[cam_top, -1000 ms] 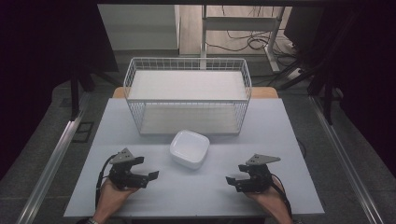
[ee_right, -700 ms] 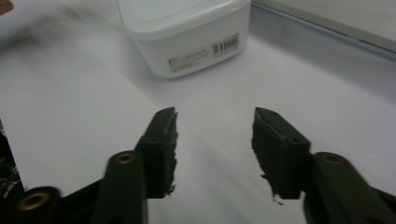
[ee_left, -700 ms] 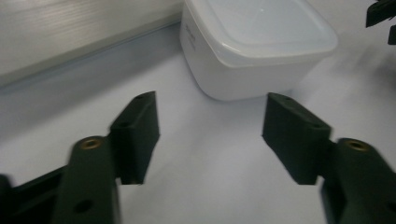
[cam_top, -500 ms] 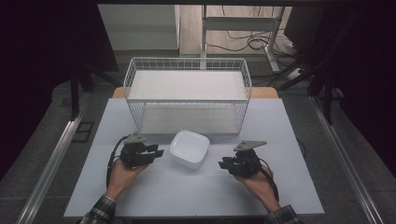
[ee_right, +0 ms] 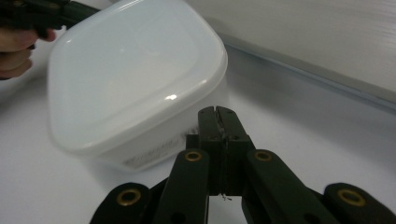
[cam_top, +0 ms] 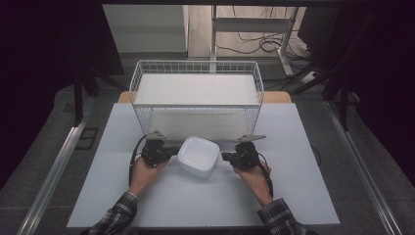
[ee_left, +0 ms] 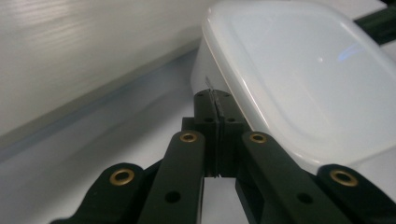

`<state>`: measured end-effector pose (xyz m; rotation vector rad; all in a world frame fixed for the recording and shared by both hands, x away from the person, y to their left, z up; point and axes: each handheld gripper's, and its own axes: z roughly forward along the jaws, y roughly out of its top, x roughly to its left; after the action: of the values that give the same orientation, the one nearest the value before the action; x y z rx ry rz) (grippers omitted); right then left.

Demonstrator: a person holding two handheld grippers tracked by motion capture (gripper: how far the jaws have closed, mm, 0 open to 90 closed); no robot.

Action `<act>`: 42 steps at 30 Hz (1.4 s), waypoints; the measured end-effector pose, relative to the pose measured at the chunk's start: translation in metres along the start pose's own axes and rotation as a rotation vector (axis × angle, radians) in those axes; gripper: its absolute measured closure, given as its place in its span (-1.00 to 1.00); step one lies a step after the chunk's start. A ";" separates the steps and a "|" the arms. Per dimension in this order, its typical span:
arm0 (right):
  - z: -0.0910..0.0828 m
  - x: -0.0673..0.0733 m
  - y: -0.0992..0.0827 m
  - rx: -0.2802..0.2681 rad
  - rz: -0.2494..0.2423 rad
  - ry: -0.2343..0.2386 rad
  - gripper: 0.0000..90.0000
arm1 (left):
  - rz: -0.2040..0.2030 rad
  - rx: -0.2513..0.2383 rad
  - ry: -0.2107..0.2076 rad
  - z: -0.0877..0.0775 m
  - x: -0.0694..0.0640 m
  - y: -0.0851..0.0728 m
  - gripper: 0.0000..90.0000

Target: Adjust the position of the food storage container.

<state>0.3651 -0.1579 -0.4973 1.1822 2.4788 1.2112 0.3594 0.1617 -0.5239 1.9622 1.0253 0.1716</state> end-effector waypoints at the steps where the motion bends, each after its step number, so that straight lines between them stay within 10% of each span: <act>1: 0.003 0.000 0.001 0.004 -0.003 -0.004 0.98 | 0.000 0.003 -0.002 0.000 -0.002 -0.001 1.00; 19: -0.005 0.008 -0.013 0.012 0.006 0.004 0.98 | 0.058 0.055 -0.019 -0.017 -0.043 -0.018 1.00; 42: -0.032 0.036 -0.041 0.049 -0.019 0.039 0.97 | 0.044 0.078 -0.019 -0.035 -0.065 -0.037 0.89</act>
<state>0.3026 -0.1671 -0.4986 1.1550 2.5557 1.1865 0.2785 0.1476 -0.5146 2.0537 0.9899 0.1386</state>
